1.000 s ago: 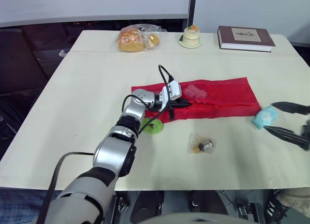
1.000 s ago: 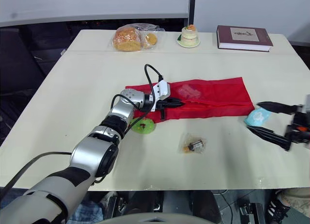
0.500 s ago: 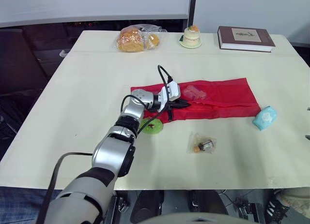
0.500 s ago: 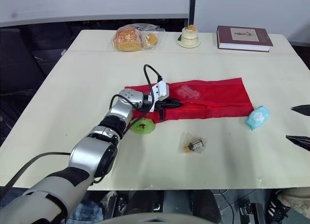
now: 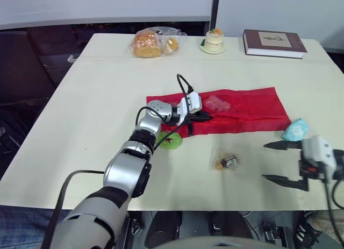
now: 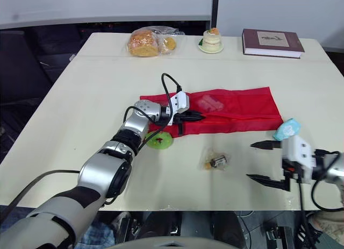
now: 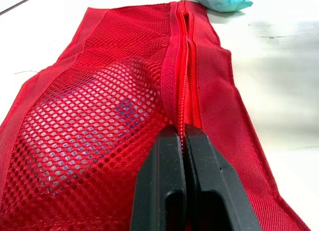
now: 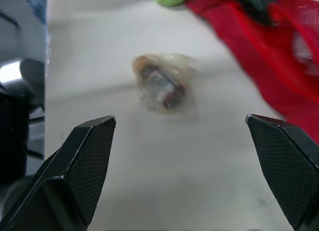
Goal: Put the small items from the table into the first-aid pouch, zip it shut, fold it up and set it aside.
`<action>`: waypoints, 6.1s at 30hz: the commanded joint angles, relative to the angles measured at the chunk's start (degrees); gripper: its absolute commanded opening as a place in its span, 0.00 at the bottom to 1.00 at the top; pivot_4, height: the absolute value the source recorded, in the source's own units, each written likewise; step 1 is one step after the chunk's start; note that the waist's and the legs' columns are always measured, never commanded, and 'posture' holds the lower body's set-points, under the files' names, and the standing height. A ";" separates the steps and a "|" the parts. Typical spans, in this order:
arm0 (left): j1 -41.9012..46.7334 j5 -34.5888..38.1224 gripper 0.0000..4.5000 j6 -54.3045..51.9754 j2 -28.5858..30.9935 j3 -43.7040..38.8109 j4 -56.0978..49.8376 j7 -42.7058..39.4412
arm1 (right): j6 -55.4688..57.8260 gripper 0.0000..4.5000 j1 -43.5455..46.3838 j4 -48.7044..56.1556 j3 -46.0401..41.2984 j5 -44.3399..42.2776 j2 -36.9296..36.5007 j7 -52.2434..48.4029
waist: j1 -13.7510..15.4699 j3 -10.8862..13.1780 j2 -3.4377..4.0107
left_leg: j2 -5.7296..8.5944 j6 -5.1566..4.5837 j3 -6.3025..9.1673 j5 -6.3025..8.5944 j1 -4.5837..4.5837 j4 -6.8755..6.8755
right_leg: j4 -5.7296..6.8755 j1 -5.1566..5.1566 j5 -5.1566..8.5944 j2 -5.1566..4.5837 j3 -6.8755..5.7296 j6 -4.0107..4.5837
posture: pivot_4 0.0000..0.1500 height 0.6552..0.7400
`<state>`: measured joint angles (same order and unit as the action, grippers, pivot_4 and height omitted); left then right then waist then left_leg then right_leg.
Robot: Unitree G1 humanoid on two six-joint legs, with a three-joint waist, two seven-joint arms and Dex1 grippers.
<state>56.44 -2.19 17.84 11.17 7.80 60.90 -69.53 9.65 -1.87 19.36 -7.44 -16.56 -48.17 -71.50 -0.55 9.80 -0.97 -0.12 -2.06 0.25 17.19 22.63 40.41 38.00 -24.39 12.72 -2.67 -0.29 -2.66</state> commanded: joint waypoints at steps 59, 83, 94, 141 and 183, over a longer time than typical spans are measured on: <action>-3.20 2.49 0.00 -3.23 -3.73 3.00 -10.13 -4.80 | 42.83 0.18 28.94 -4.44 13.56 5.78 25.53 41.41 | 1.10 -0.03 0.06 | 0.02 0.02 0.15 -0.01 0.12 0.00 | 0.06 -0.07 -0.01 0.01 -0.13 0.03 | 1.00 1.00; -2.60 2.34 0.00 -3.15 -3.16 2.90 -8.32 -3.48 | 35.48 0.18 23.51 -2.58 16.86 4.28 17.41 37.50 | 0.76 -0.03 0.07 | 0.03 -0.02 0.11 0.01 0.15 -0.02 | 0.03 -0.09 -0.01 0.02 -0.11 0.04 | 1.00 1.00; -3.86 2.43 0.00 -3.13 -2.44 3.24 -9.26 -3.38 | 25.69 0.01 24.35 -7.80 16.95 8.21 21.43 38.85 | 0.55 -0.03 0.07 | 0.03 0.01 0.11 -0.01 0.20 -0.03 | -0.06 -0.09 -0.01 -0.02 -0.12 0.03 | 1.00 1.00; -30.71 14.88 0.92 -30.52 30.03 -4.08 -54.83 -3.30 | 11.37 1.00 -27.78 18.67 -35.80 -34.57 9.63 14.34 | 1.14 -0.04 0.14 | -0.34 -0.01 -0.02 0.03 -0.79 -0.13 | -0.14 0.79 0.15 0.06 0.05 0.24 | 1.00 1.00; -2.78 -4.31 0.83 -6.50 0.39 18.64 -19.54 -1.01 | 7.98 1.00 -32.82 23.89 -35.11 -30.86 9.16 14.30 | 1.37 0.03 0.07 | -0.16 -0.26 0.02 0.00 -0.61 -0.20 | -0.39 0.79 0.17 0.35 0.56 -0.20 | 1.00 1.00</action>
<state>52.25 -5.53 10.68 11.64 27.07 40.65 -72.04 18.60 -34.78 42.59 -41.19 -47.20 -38.67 -56.99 0.82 9.82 -0.90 -0.28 -2.32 0.26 17.19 22.02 40.21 37.61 -23.60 12.89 -2.32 0.27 -2.85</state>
